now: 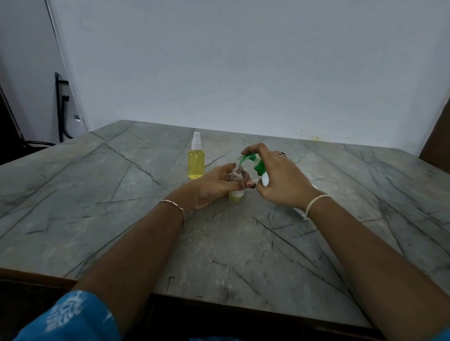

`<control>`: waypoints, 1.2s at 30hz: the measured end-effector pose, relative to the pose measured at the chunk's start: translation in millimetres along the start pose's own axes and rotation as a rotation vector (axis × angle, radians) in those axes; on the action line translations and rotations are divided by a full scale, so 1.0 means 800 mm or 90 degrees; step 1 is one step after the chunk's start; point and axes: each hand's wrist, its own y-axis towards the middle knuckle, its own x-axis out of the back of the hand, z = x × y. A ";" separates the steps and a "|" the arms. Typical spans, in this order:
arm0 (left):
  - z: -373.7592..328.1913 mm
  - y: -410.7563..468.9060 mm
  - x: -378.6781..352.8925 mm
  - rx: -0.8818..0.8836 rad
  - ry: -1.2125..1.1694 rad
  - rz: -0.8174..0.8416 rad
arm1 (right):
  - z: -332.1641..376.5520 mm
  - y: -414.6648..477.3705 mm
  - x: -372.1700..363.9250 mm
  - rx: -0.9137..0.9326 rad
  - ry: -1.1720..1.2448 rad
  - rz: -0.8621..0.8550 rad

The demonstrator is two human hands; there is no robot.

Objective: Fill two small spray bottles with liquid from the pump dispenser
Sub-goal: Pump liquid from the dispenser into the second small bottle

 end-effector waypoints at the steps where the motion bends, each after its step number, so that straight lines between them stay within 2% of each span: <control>1: 0.001 0.001 0.000 0.001 0.002 0.003 | 0.000 0.001 -0.001 0.001 0.008 -0.002; 6: 0.002 0.003 0.002 -0.001 -0.004 0.004 | 0.001 0.003 -0.003 -0.001 0.011 -0.005; 12: 0.003 0.002 0.003 0.011 -0.004 -0.007 | -0.002 -0.003 0.002 0.010 -0.074 0.036; 23: 0.003 0.004 0.003 0.005 -0.004 0.005 | 0.004 0.007 -0.005 0.010 -0.046 0.001; 31: 0.003 0.002 0.003 0.006 0.009 -0.005 | 0.002 -0.003 0.003 -0.001 -0.096 0.031; 36: 0.004 0.005 0.004 0.018 0.006 -0.007 | 0.001 0.000 0.001 -0.010 -0.057 0.037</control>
